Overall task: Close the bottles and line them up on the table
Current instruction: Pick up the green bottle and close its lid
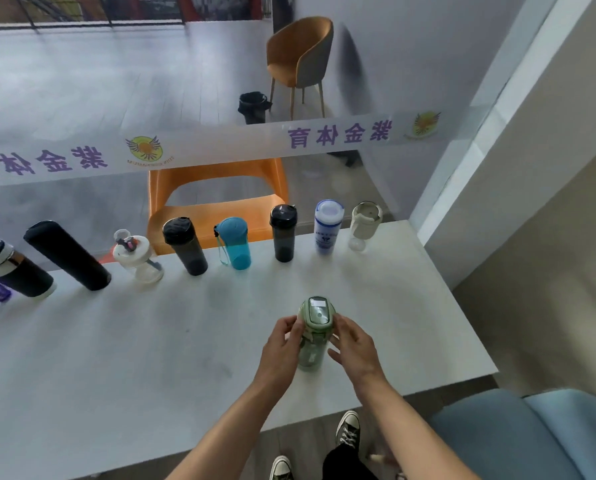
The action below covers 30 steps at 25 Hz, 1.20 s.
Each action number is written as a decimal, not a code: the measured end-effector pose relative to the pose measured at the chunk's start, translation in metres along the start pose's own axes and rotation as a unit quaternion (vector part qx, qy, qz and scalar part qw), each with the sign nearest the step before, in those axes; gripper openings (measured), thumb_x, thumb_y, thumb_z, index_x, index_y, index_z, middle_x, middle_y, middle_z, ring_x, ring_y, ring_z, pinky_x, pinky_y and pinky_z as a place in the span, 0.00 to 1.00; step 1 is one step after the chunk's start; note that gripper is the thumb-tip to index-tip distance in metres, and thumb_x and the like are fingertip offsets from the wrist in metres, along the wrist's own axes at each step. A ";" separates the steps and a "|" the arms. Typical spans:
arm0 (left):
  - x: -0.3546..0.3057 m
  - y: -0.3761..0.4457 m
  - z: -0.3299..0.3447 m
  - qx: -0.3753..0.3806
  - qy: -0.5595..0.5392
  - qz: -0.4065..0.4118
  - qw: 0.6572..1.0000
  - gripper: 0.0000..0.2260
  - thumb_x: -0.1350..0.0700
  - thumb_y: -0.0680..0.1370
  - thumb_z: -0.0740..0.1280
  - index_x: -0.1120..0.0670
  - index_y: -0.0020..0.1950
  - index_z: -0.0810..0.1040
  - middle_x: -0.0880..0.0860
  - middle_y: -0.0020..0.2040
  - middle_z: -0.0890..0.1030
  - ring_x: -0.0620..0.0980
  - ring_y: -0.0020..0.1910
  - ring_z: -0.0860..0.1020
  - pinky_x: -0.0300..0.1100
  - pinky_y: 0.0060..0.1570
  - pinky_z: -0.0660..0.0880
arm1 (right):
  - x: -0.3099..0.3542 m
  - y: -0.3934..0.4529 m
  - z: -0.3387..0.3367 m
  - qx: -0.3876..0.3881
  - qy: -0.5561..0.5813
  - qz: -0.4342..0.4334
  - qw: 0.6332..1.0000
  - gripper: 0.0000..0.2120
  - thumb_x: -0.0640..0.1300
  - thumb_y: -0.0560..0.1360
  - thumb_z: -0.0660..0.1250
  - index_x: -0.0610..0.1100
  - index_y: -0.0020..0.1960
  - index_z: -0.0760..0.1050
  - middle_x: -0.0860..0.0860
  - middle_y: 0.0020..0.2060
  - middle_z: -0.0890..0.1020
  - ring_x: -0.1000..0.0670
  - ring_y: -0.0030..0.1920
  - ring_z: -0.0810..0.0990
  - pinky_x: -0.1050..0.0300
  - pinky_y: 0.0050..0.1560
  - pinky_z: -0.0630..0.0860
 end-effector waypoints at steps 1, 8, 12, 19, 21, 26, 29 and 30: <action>-0.005 0.008 0.017 0.017 0.002 0.000 1.000 0.13 0.42 0.79 0.62 0.46 0.57 0.79 0.45 0.53 0.83 0.44 0.56 0.81 0.54 0.63 0.76 | 0.003 0.009 -0.015 -0.020 0.001 -0.001 1.000 0.11 0.56 0.81 0.62 0.52 0.54 0.81 0.52 0.54 0.86 0.52 0.58 0.83 0.56 0.51 0.79; -0.049 0.079 0.140 0.108 0.041 -0.008 0.993 0.17 0.40 0.78 0.60 0.44 0.63 0.75 0.44 0.59 0.81 0.43 0.59 0.79 0.51 0.64 0.76 | 0.039 0.090 -0.118 -0.099 0.063 0.005 0.993 0.12 0.52 0.83 0.60 0.52 0.48 0.82 0.47 0.54 0.85 0.49 0.58 0.83 0.51 0.59 0.79; -0.083 0.130 0.198 0.104 0.052 0.002 0.993 0.11 0.46 0.82 0.61 0.45 0.62 0.74 0.45 0.59 0.81 0.39 0.57 0.78 0.38 0.59 0.73 | 0.066 0.162 -0.168 -0.119 0.076 0.002 0.990 0.14 0.53 0.82 0.61 0.53 0.46 0.84 0.50 0.52 0.86 0.48 0.59 0.84 0.48 0.61 0.80; -0.129 0.226 0.266 0.076 0.071 0.006 0.995 0.16 0.45 0.79 0.60 0.46 0.66 0.73 0.47 0.60 0.80 0.45 0.61 0.77 0.49 0.67 0.72 | 0.119 0.286 -0.215 -0.098 0.079 -0.009 0.992 0.16 0.57 0.78 0.64 0.56 0.38 0.86 0.53 0.45 0.87 0.49 0.52 0.84 0.45 0.62 0.80; -0.140 0.246 0.275 0.080 0.070 0.000 0.994 0.17 0.45 0.75 0.61 0.45 0.64 0.75 0.45 0.59 0.81 0.44 0.61 0.77 0.52 0.68 0.71 | 0.132 0.308 -0.219 -0.080 0.081 -0.007 0.994 0.16 0.56 0.79 0.65 0.53 0.39 0.86 0.48 0.50 0.87 0.49 0.52 0.84 0.48 0.58 0.81; -0.157 0.279 0.287 0.084 0.065 0.007 0.994 0.15 0.52 0.73 0.60 0.33 0.53 0.76 0.47 0.58 0.82 0.48 0.61 0.78 0.56 0.67 0.72 | 0.150 0.340 -0.229 -0.069 0.094 -0.001 0.993 0.13 0.57 0.79 0.64 0.52 0.48 0.84 0.48 0.56 0.86 0.50 0.59 0.84 0.48 0.52 0.83; -0.161 0.289 0.292 0.080 0.062 0.005 0.995 0.17 0.51 0.72 0.61 0.37 0.58 0.74 0.48 0.59 0.81 0.49 0.61 0.78 0.57 0.66 0.73 | 0.157 0.346 -0.231 -0.054 0.098 0.000 0.994 0.12 0.56 0.80 0.62 0.53 0.51 0.83 0.50 0.59 0.85 0.52 0.61 0.82 0.49 0.50 0.83; -0.161 0.291 0.294 0.082 0.061 0.005 0.995 0.18 0.51 0.72 0.61 0.39 0.61 0.74 0.48 0.59 0.81 0.49 0.61 0.78 0.56 0.66 0.73 | 0.159 0.347 -0.232 -0.052 0.096 -0.002 0.994 0.12 0.56 0.80 0.62 0.54 0.51 0.83 0.50 0.59 0.85 0.52 0.61 0.82 0.49 0.52 0.82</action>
Point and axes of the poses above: each hand's wrist, its own y-axis towards the middle knuckle, its own z-axis out of the palm, x = y × z, the point moved 5 cm from there along y, towards the middle knuckle
